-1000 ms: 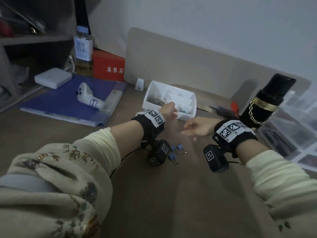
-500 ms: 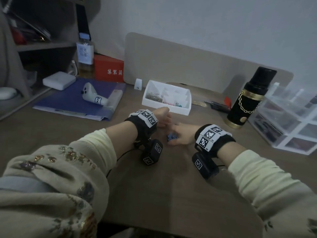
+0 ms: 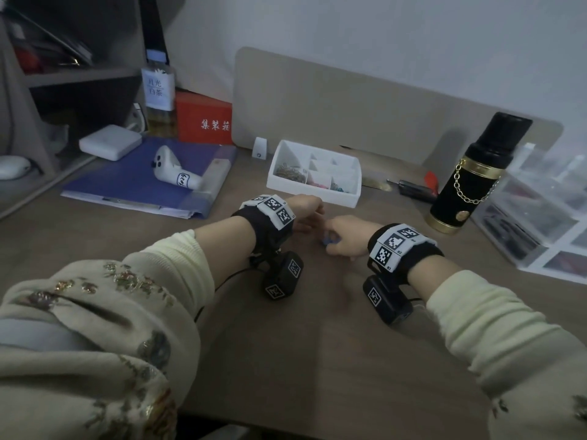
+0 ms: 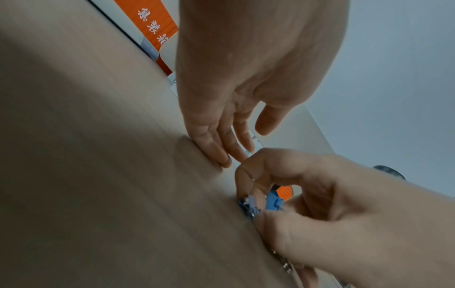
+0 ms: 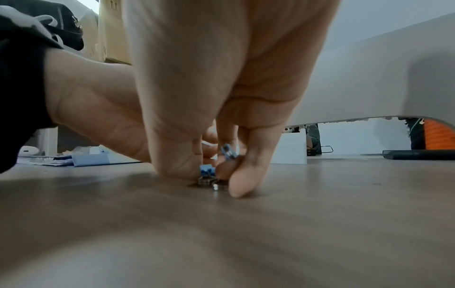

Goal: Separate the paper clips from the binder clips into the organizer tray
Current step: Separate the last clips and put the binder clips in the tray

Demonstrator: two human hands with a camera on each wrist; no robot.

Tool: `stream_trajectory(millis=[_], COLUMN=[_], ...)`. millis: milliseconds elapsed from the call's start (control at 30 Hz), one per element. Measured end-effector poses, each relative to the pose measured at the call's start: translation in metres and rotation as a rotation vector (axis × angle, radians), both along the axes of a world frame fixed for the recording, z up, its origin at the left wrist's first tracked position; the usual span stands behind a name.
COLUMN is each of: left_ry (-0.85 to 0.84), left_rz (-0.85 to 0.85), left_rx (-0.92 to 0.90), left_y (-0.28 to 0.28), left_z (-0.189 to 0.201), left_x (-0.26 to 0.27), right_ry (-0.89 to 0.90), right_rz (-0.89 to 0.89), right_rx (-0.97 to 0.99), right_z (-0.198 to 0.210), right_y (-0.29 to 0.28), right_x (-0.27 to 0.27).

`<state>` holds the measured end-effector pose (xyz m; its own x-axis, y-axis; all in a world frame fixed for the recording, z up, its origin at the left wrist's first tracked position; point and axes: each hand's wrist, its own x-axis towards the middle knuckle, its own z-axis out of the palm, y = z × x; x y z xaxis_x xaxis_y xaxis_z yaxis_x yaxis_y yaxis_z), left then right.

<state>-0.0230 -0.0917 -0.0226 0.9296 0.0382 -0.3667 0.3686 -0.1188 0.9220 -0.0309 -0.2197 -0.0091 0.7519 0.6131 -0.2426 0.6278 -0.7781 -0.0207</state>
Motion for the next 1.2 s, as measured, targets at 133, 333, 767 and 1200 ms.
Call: stream_trajectory(millis=[133, 333, 767, 1200], left_ry=[0.003, 0.029, -0.116, -0.304], left_rz=[-0.03, -0.087, -0.612, -0.984], left_rx=[0.018, 0.047, 0.56, 0.848], left_y=[0.001, 0.003, 0.001, -0.026], left_z=[0.002, 0.003, 0.008, 0.01], left_x=[0.001, 0.007, 0.014, 0.034], right_ry=[0.05, 0.023, 0.059, 0.076], right_rz=[-0.057, -0.081, -0.263, -0.249], right_rx=[0.085, 0.187, 0.398, 0.38], right_z=[0.0, 0.005, 0.025, 0.029], right_y=[-0.003, -0.009, -0.029, -0.039], right_x=[0.001, 0.012, 0.042, 0.077])
